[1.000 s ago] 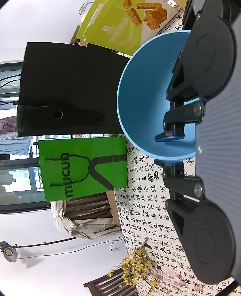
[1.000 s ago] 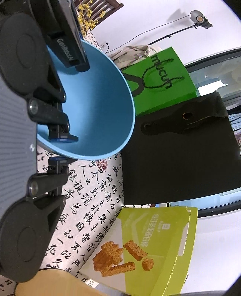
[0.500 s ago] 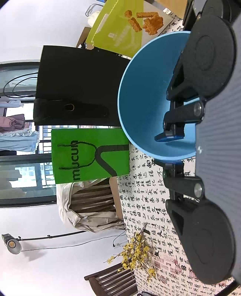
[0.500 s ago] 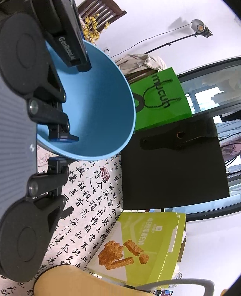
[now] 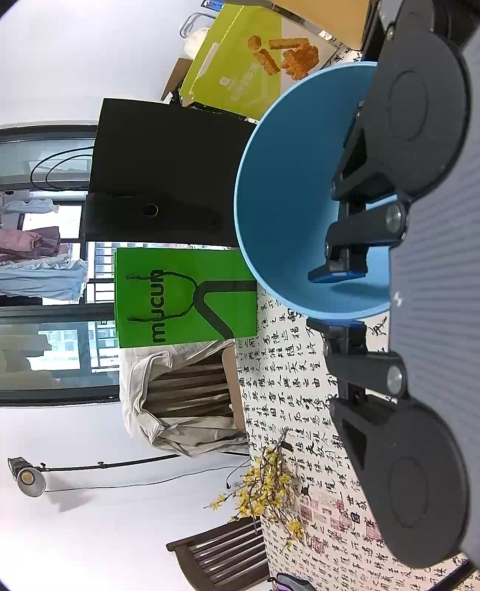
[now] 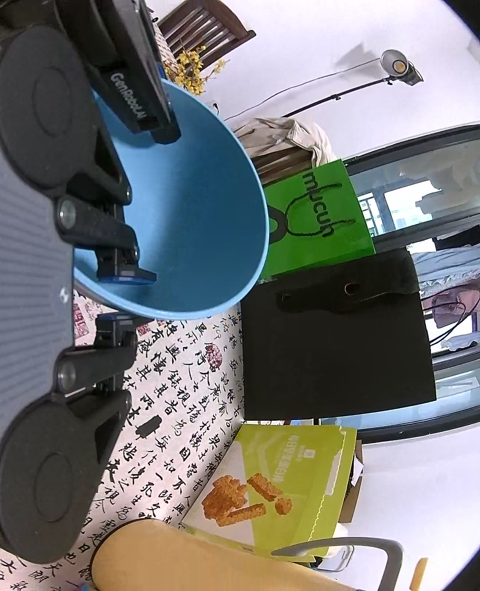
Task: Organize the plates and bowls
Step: 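Carry the blue bowl away from the green and black bags with both grippers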
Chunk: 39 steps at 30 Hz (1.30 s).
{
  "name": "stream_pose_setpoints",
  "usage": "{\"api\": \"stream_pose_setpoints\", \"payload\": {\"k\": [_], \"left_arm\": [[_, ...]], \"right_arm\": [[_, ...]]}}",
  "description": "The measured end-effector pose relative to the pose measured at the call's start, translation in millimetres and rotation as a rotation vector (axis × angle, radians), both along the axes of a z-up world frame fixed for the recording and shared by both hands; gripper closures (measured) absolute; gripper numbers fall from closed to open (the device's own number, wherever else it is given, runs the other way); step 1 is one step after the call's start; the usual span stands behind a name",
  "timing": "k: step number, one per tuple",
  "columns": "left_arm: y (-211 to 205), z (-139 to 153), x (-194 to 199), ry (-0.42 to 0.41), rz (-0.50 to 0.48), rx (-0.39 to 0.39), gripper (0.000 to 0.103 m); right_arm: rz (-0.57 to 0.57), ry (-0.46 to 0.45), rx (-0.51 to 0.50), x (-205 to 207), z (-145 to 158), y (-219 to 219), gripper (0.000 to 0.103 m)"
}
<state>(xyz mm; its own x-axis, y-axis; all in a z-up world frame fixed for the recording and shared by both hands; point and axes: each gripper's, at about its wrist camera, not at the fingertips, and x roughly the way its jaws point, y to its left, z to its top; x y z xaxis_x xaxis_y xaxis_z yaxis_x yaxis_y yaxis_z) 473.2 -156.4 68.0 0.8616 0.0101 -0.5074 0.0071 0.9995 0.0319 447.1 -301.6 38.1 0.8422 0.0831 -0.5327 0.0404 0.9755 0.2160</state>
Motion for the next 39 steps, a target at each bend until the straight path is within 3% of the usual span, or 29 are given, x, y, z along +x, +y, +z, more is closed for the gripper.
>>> {"api": "stream_pose_setpoints", "payload": {"k": [39], "left_arm": [[55.3, 19.5, -60.8, -0.078, 0.004, -0.05, 0.083]], "right_arm": [[0.033, -0.064, -0.021, -55.4, 20.5, 45.0, 0.089]]}}
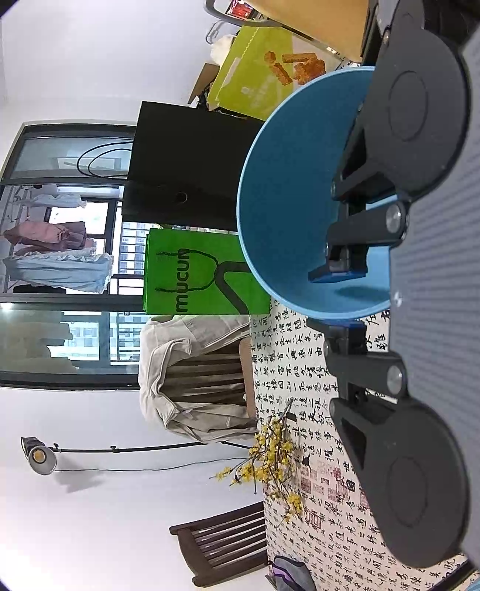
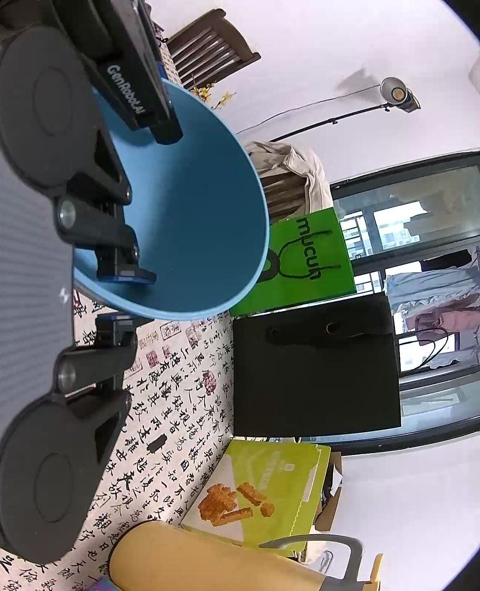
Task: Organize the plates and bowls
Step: 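Carry the blue bowl away from the green and black bags with both grippers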
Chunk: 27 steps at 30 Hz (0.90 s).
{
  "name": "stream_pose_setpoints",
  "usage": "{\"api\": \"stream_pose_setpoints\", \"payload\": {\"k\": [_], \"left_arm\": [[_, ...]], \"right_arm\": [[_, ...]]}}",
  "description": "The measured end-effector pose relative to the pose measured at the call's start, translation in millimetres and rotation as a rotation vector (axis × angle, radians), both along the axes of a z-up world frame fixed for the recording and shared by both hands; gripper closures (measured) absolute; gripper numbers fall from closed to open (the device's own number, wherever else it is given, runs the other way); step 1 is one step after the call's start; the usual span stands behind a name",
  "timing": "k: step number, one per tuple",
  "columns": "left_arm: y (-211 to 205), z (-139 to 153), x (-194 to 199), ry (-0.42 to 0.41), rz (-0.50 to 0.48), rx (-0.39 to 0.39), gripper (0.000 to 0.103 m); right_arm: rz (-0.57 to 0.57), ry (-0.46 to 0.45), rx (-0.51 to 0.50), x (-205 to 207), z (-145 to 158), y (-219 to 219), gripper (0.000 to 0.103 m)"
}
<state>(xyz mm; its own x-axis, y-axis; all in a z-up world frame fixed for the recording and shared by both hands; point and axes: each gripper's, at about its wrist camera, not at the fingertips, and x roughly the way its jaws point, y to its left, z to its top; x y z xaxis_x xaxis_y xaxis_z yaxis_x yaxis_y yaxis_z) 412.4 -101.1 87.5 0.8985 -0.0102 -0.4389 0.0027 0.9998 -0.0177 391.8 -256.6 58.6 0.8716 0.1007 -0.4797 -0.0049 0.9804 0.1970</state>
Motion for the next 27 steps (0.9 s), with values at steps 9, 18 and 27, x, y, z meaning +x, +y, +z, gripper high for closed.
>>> {"api": "stream_pose_setpoints", "payload": {"k": [9, 18, 27], "left_arm": [[13.0, 0.3, -9.4, -0.015, 0.004, -0.005, 0.083], [28.3, -0.5, -17.8, -0.029, 0.013, -0.006, 0.085], [44.6, 0.8, -27.5, -0.048, 0.021, -0.013, 0.085]], "right_arm": [[0.022, -0.001, 0.018, -4.6, -3.3, 9.7, 0.089], [0.032, -0.014, 0.01, -11.7, -5.1, 25.5, 0.089], [0.047, -0.035, 0.005, -20.1, -5.7, 42.2, 0.088]]}}
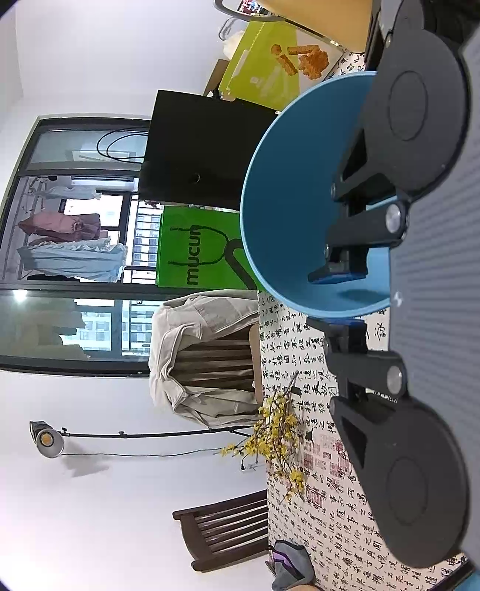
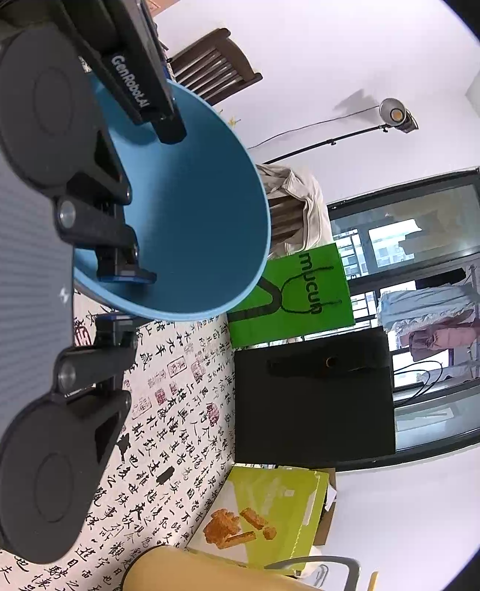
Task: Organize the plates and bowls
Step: 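Carry the blue bowl away from the green and black bags with both grippers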
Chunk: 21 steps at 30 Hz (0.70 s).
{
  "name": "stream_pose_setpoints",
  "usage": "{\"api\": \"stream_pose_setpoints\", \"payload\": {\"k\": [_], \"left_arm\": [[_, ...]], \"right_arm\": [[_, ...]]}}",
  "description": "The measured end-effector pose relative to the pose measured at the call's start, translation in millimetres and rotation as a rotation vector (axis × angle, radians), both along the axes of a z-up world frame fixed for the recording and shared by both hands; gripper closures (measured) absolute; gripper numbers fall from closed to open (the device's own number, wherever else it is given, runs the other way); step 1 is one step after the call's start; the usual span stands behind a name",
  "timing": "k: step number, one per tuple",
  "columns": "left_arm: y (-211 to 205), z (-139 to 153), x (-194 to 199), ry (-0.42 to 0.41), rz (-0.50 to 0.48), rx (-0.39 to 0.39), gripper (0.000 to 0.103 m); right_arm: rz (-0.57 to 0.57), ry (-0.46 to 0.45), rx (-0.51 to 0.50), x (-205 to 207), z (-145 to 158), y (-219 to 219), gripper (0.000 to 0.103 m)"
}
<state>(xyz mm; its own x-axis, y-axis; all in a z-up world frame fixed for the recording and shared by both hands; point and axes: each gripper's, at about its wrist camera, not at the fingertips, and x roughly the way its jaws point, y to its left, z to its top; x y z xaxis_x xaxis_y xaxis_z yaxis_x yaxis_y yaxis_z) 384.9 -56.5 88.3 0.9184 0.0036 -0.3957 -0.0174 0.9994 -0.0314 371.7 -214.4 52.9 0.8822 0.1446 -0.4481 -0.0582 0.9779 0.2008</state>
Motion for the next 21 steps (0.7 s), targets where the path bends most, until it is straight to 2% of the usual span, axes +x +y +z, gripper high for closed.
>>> {"api": "stream_pose_setpoints", "payload": {"k": [21], "left_arm": [[29.6, -0.1, -26.1, -0.025, 0.026, -0.019, 0.085]], "right_arm": [[0.051, -0.012, 0.002, -15.1, -3.3, 27.2, 0.088]]}}
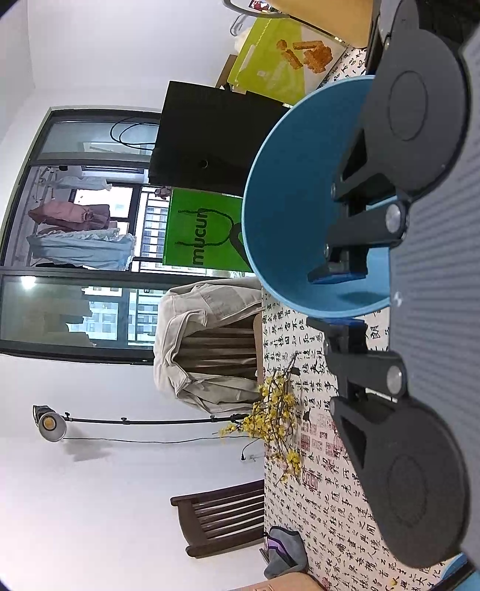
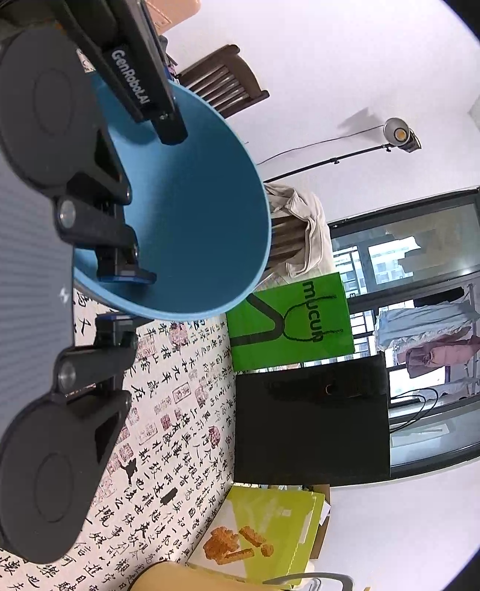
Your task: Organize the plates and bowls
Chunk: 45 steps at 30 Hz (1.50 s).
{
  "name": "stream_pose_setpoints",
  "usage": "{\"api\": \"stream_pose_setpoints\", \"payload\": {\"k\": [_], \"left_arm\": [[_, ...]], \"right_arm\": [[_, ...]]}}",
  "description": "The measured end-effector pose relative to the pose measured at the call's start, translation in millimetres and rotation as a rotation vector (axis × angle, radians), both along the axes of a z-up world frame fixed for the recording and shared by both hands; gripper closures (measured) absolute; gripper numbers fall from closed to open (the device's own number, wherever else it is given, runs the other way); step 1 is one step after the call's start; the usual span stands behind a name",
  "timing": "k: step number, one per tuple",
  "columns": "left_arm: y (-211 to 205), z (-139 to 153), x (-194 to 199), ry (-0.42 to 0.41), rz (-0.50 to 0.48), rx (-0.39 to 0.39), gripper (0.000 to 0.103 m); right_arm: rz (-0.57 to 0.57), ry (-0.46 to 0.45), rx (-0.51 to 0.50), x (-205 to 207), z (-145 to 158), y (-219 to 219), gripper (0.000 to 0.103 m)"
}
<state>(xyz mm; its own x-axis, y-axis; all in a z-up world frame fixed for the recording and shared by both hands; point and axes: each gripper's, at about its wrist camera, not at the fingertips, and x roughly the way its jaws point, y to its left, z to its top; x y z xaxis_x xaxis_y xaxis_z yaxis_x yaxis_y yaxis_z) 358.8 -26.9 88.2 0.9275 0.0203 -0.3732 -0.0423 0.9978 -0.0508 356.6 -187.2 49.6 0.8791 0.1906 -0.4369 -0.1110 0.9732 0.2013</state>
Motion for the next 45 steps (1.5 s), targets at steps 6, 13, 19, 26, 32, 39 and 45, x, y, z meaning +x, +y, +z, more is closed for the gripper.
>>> {"api": "stream_pose_setpoints", "payload": {"k": [6, 13, 19, 26, 32, 39, 45], "left_arm": [[8.0, 0.6, -5.0, -0.006, 0.015, 0.002, 0.085], [18.6, 1.2, -11.5, -0.02, 0.023, -0.004, 0.085], [25.7, 0.4, -16.7, -0.029, 0.034, -0.002, 0.085], [32.4, -0.7, -23.7, -0.043, 0.052, 0.008, 0.085], [41.9, -1.3, -27.8, -0.052, 0.065, 0.006, 0.085], [51.3, -2.1, -33.5, -0.063, 0.079, 0.011, 0.085], [62.2, -3.4, -39.4, -0.069, 0.09, 0.002, 0.085]], "right_arm": [[0.016, -0.003, -0.002, -3.8, 1.7, 8.5, 0.088], [0.037, -0.006, 0.004, -6.7, 1.4, 16.3, 0.088], [0.051, -0.009, 0.003, -10.1, 1.4, 24.4, 0.088], [0.071, -0.012, 0.003, -13.4, 1.2, 34.0, 0.088], [0.088, -0.015, -0.002, -16.8, 2.0, 43.2, 0.088], [0.106, -0.016, -0.003, -16.6, 1.0, 52.2, 0.088], [0.128, -0.021, -0.008, -19.3, 1.5, 60.8, 0.089]]}}
